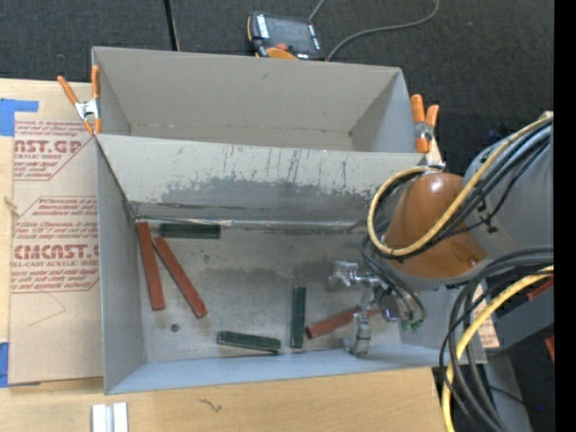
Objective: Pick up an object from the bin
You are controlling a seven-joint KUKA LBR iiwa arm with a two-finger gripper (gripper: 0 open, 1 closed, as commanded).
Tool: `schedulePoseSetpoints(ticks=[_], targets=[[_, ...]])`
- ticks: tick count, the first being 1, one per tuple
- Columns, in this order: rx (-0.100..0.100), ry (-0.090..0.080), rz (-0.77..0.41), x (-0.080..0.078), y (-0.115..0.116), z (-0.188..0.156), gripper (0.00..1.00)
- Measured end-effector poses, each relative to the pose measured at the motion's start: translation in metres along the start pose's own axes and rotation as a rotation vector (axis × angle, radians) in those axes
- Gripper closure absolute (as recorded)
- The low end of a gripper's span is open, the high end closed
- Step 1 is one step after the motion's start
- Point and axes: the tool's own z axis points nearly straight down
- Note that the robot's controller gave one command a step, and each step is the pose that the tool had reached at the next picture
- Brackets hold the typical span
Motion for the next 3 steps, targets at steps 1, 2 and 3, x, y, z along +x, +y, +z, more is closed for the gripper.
schedulePoseSetpoints(ticks=[1,2,3], targets=[[-0.001,0.005,-0.001,0.001,0.000,0.000,1.00],[0.000,0.003,-0.001,0.000,0.001,-0.033,1.00],[0.001,-0.002,-0.001,-0.002,0.001,-0.108,1.00]])
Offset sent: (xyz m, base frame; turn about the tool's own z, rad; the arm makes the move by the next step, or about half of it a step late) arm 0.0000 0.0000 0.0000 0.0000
